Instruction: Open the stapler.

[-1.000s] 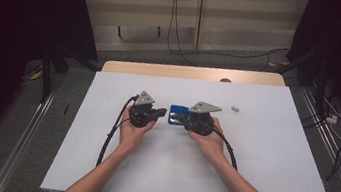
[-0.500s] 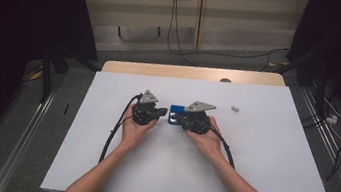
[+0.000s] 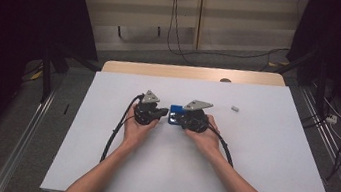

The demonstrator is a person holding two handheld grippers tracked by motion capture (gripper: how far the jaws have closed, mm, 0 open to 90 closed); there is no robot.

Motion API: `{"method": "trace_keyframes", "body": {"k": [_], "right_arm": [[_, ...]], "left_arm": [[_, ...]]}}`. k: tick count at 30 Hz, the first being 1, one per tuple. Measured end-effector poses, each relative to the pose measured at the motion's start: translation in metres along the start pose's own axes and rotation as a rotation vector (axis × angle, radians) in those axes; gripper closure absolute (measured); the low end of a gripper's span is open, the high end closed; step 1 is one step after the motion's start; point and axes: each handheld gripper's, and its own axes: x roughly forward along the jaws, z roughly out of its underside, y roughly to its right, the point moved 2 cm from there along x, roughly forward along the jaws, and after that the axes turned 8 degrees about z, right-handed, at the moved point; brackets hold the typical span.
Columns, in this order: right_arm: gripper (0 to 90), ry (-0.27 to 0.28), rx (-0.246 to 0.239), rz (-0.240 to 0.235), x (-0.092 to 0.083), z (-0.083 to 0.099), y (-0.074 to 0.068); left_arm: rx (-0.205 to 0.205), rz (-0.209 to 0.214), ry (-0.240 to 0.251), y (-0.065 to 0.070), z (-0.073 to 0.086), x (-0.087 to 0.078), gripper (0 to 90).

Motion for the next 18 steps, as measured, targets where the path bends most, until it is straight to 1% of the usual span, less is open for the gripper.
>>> {"method": "trace_keyframes", "body": {"k": [2, 3, 5, 6, 8, 9, 13, 14, 18], "right_arm": [[90.0, 0.001, 0.001, 0.001, 0.0000, 0.0001, 0.0000], [90.0, 0.002, 0.007, 0.000, -0.0001, 0.0005, 0.0000], [90.0, 0.002, 0.010, -0.001, 0.0000, 0.0006, 0.0001], [90.0, 0.002, 0.010, -0.001, 0.0000, 0.0006, 0.0001], [90.0, 0.002, 0.011, -0.001, 0.0000, 0.0006, 0.0001], [90.0, 0.002, 0.011, 0.000, -0.0001, 0.0006, 0.0000], [90.0, 0.001, 0.014, -0.001, 0.0000, 0.0006, 0.0000], [90.0, 0.002, 0.014, -0.001, 0.0000, 0.0006, 0.0001], [90.0, 0.002, 0.014, -0.001, -0.0001, 0.0007, 0.0001]], "left_arm": [[0.008, -0.005, -0.002, -0.0002, -0.0012, 0.0001, 90.0], [0.010, 0.003, -0.009, 0.0013, -0.0010, 0.0016, 90.0], [0.013, 0.002, -0.011, 0.0020, -0.0008, 0.0025, 90.0], [0.026, -0.002, -0.020, 0.0032, -0.0004, 0.0043, 90.0], [0.031, -0.003, -0.023, 0.0037, -0.0002, 0.0052, 90.0], [0.041, -0.018, -0.025, 0.0048, 0.0000, 0.0063, 90.0], [0.034, -0.014, -0.019, 0.0051, -0.0003, 0.0067, 90.0], [0.046, -0.026, -0.024, 0.0051, -0.0010, 0.0059, 90.0], [0.049, -0.034, -0.032, 0.0071, -0.0012, 0.0060, 90.0]]}}
